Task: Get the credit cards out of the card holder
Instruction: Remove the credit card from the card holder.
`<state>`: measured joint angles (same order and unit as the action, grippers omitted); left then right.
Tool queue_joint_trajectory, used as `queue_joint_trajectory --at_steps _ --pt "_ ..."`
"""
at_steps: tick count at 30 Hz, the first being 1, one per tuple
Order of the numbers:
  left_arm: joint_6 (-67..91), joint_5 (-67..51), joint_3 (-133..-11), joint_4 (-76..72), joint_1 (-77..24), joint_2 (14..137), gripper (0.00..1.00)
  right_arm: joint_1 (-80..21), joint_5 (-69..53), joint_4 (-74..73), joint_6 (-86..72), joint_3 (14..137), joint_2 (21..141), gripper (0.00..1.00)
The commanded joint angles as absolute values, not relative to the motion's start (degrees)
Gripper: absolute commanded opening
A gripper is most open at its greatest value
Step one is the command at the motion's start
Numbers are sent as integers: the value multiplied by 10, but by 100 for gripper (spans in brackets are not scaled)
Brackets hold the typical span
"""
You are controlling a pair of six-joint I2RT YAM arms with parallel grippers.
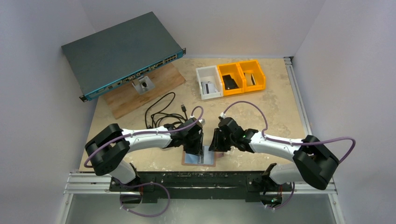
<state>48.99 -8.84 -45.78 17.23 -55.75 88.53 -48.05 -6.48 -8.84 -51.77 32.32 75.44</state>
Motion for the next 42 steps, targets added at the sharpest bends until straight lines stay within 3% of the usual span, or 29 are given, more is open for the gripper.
queue_joint_trajectory --at_steps 1,21,42 --pt "498 -99 -447 159 -547 892 26 -484 -45 -87 -510 324 763 21" --pt "518 -180 -393 56 -507 913 26 -514 -53 -67 -511 350 837 15" --pt "530 -254 -322 -11 -455 838 30 -507 -40 -60 -538 307 872 7"
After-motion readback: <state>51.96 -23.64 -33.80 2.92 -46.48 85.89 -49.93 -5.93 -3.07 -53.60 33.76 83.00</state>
